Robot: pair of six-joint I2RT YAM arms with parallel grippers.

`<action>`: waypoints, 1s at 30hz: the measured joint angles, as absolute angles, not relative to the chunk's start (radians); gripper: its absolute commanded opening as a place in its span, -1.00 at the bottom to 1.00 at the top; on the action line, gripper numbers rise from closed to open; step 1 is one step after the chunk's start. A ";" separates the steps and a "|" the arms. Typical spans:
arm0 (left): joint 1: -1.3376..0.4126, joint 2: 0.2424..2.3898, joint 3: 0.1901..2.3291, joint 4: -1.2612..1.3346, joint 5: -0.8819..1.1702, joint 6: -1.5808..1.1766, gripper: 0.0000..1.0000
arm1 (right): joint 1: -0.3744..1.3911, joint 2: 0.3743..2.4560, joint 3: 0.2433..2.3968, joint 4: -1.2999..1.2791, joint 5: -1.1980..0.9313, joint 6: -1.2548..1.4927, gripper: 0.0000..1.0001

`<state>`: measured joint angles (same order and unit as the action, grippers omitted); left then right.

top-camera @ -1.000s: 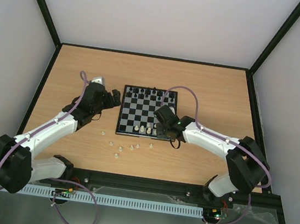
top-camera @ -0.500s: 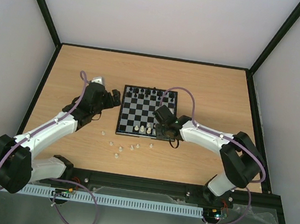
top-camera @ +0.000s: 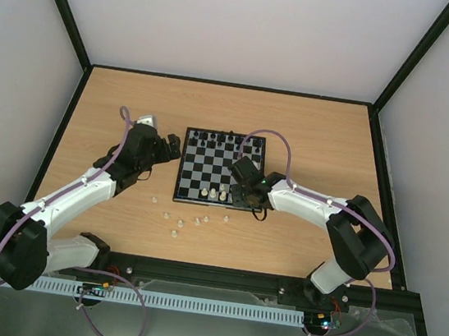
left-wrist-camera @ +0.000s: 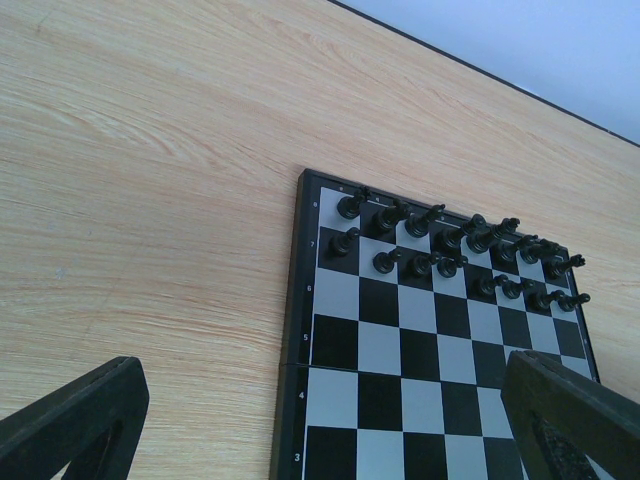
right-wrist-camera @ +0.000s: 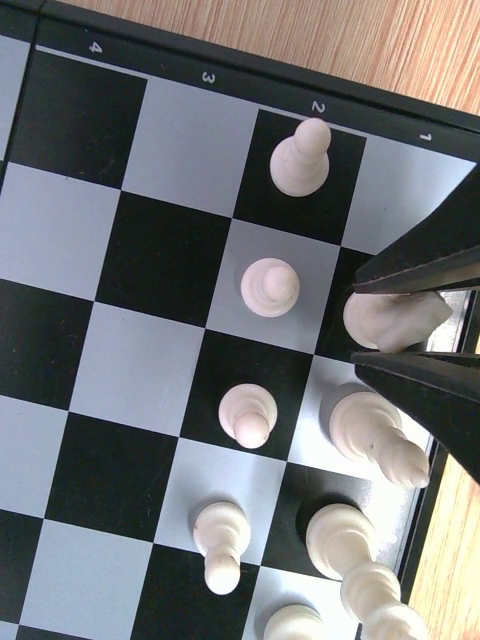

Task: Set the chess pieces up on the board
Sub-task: Place the chess piece on the chessboard.

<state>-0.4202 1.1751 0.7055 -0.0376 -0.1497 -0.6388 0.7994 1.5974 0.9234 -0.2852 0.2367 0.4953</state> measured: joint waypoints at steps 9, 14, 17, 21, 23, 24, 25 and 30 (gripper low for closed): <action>-0.420 1.175 0.706 -0.038 -0.150 -0.639 0.99 | 0.799 1.595 0.923 -0.286 0.229 0.493 -0.47; -0.420 1.175 0.706 -0.038 -0.150 -0.639 0.99 | 0.799 1.579 0.923 -0.291 0.226 0.493 -0.36; -0.420 1.175 0.706 -0.038 -0.150 -0.639 0.99 | 0.799 1.555 0.923 -0.301 0.225 0.493 -0.29; -0.420 1.175 0.706 -0.037 -0.150 -0.639 0.99 | 0.799 1.496 0.923 -0.327 0.225 0.496 -0.18; -0.420 1.175 0.706 -0.037 -0.150 -0.639 0.99 | 0.799 1.452 0.923 -0.344 0.223 0.498 -0.16; -0.420 1.175 0.706 -0.037 -0.150 -0.639 0.99 | 0.800 1.430 0.923 -0.348 0.220 0.498 -0.17; -0.420 1.175 0.706 -0.037 -0.150 -0.639 0.99 | 0.802 1.407 0.923 -0.352 0.215 0.498 -0.17; -0.420 1.175 0.706 -0.037 -0.151 -0.639 0.99 | 0.852 1.350 0.915 -0.356 0.192 0.507 -0.25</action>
